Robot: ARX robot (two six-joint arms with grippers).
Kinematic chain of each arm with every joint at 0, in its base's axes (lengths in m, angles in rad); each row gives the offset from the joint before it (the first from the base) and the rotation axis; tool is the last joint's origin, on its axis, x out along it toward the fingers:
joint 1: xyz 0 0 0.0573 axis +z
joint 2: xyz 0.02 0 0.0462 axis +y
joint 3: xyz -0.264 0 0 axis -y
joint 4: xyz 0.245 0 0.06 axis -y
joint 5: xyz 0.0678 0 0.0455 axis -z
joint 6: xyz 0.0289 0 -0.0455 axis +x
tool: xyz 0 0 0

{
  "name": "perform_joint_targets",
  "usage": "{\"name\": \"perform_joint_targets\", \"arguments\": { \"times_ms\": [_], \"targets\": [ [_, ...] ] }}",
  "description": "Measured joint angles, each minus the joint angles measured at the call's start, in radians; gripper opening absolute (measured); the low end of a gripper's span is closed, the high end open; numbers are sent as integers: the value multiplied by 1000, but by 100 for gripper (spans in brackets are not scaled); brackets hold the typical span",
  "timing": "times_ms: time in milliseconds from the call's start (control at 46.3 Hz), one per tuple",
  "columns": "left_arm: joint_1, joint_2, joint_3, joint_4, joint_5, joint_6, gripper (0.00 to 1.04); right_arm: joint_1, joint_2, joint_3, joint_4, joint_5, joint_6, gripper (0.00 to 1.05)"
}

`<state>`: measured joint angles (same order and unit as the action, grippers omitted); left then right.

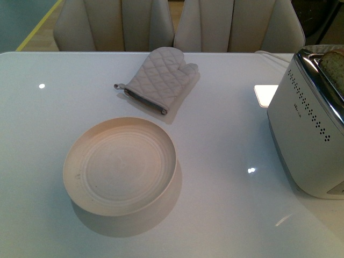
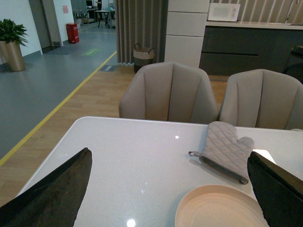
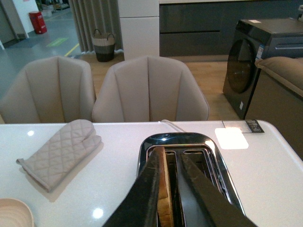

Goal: Put bread into toaster

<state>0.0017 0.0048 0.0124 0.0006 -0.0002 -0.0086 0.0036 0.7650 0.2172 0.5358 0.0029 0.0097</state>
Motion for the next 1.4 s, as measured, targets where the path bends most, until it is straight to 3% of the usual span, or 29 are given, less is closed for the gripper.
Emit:
{"name": "perform_joint_targets", "arguments": {
  "times_ms": [65,778,1254,1340,1405],
  "targets": [
    [0,0,0,0,0,0,98,0,-33,-26,0,0,-1,1],
    [0,0,0,0,0,0,98,0,-387,-199,-161,-1,-6,2],
    [0,0,0,0,0,0,98,0,-586,-200,-356,-2,-6,2],
    [0,0,0,0,0,0,98,0,-706,-199,-511,-1,-6,2],
    [0,0,0,0,0,0,98,0,-750,-199,-529,-2,-6,2]
  ]
}}
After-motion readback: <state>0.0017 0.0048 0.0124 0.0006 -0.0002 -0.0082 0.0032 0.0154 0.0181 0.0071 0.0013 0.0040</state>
